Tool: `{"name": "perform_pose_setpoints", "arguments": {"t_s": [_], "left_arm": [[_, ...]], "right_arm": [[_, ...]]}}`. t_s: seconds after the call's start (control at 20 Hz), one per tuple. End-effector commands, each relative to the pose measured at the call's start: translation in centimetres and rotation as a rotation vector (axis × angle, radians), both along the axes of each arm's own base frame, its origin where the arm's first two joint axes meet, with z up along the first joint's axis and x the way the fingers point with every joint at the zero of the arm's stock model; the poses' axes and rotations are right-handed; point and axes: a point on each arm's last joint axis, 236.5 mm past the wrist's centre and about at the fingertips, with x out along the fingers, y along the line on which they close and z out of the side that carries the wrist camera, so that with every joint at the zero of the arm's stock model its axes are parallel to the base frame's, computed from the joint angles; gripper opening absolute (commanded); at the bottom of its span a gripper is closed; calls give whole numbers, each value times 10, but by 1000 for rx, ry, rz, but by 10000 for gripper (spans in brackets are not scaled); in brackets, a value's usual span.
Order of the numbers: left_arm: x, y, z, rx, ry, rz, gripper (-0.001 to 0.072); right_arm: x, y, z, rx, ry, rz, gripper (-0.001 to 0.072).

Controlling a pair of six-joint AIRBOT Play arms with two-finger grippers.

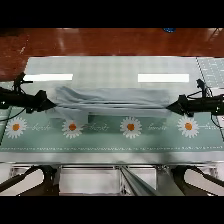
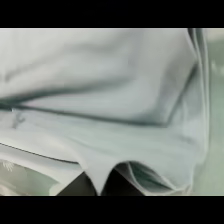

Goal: Fold the shirts.

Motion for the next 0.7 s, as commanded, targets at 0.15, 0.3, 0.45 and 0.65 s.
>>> {"name": "perform_pose_setpoints", "arguments": {"t_s": [0.15, 0.3, 0.45, 0.65], "left_arm": [[76, -9, -15, -29, 56, -1, 18], [101, -7, -16, -36, 61, -5, 17], [116, -9, -24, -42, 73, -19, 17], [112, -33, -56, -53, 142, -70, 384]], "right_arm": [[77, -2, -1, -4, -68, -34, 33], [94, -7, -9, 0, -60, -40, 33], [105, -10, -20, 5, -48, -48, 33], [120, -21, -39, -15, -51, -111, 267]]}}
